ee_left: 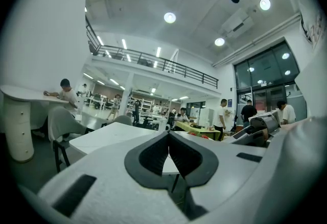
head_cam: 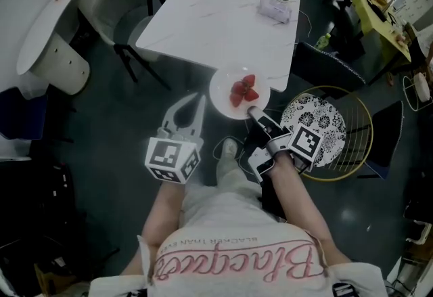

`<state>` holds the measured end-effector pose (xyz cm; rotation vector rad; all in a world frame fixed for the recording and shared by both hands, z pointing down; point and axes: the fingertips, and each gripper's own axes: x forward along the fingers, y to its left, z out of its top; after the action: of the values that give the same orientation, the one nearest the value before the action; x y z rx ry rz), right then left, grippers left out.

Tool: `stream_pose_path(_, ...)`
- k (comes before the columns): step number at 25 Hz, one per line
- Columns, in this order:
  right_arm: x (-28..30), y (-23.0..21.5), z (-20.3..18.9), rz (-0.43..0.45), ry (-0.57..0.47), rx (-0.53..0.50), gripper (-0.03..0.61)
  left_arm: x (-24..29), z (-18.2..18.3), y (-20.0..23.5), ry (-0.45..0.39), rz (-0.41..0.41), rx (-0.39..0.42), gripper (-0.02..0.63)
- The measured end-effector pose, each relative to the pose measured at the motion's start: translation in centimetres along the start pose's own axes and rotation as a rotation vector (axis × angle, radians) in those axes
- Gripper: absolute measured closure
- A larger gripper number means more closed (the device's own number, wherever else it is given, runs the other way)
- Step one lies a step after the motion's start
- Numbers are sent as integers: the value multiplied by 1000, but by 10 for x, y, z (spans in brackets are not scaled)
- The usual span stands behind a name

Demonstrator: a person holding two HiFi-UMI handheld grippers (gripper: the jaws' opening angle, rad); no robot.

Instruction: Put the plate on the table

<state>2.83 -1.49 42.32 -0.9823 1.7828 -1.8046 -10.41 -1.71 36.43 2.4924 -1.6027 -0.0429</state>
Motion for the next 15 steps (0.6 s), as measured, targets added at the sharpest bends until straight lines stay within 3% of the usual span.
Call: stream_pose_path(15,127,15,133,-8,42,0,567,173,24,59,19,35,18,611)
